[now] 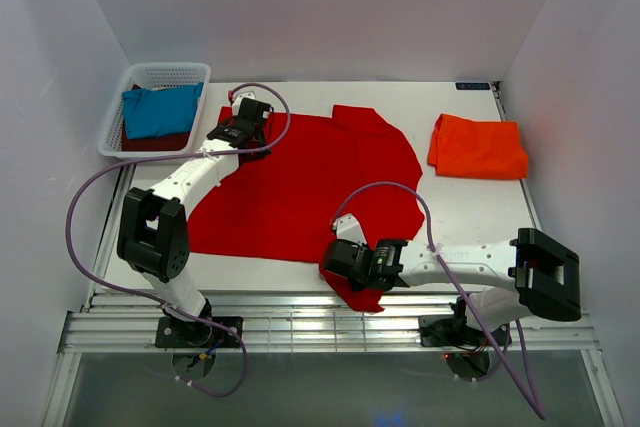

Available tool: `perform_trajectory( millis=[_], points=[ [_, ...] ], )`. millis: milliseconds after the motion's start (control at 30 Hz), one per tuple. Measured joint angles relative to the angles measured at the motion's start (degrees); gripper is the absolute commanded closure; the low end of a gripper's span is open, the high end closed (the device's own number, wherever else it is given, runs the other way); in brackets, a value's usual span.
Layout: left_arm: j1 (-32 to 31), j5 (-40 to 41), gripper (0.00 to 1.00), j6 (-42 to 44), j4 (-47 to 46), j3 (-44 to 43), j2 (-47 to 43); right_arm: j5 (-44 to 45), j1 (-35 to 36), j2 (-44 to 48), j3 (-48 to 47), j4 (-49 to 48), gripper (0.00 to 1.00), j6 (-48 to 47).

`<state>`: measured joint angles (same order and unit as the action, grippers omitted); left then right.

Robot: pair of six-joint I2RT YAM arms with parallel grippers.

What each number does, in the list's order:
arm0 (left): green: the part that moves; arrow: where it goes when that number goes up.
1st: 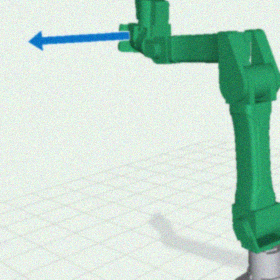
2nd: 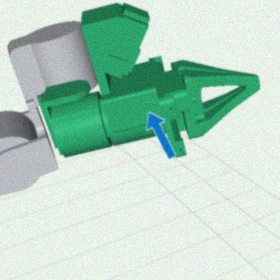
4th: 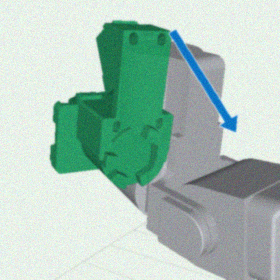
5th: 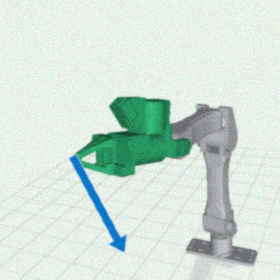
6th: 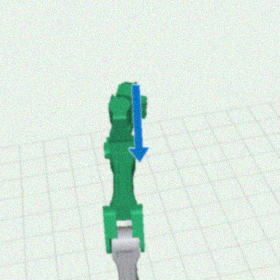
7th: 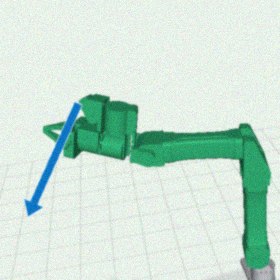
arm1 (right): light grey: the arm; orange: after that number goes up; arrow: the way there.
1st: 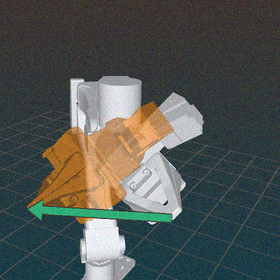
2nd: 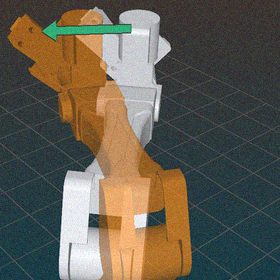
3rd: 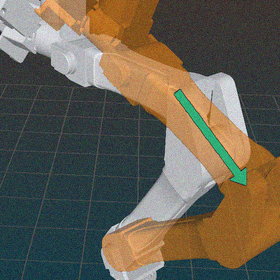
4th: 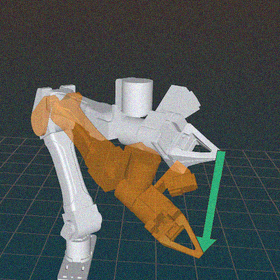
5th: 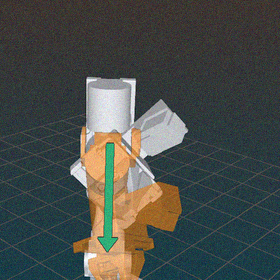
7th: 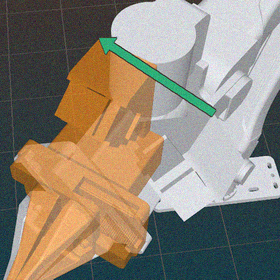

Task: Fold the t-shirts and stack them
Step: Flatten the tshirt out

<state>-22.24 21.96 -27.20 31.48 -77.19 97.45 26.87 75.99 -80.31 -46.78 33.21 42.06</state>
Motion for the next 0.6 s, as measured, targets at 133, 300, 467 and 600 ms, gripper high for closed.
perform_trajectory(
  millis=[133, 300, 467, 600],
  points=[
    [0.0, -0.2, 1.00, 0.0, 0.0, 0.0, 0.0, 0.1, 0.8, 0.0, -1.5, 1.2, 0.88, 0.0],
    [0.0, -0.2, 1.00, 0.0, 0.1, 0.0, 0.0, -0.1, 3.2, -0.5, -4.5, 3.5, 0.88, -0.1],
    [0.0, -0.3, 1.00, 0.0, 0.2, 0.0, 0.0, -0.4, 6.4, -2.1, -8.2, 4.0, 0.90, -0.3],
    [0.0, -0.4, 1.00, 0.0, 0.3, 0.0, 0.0, 1.6, 7.2, -2.6, -7.8, 4.6, 0.68, 2.3]
  ],
)
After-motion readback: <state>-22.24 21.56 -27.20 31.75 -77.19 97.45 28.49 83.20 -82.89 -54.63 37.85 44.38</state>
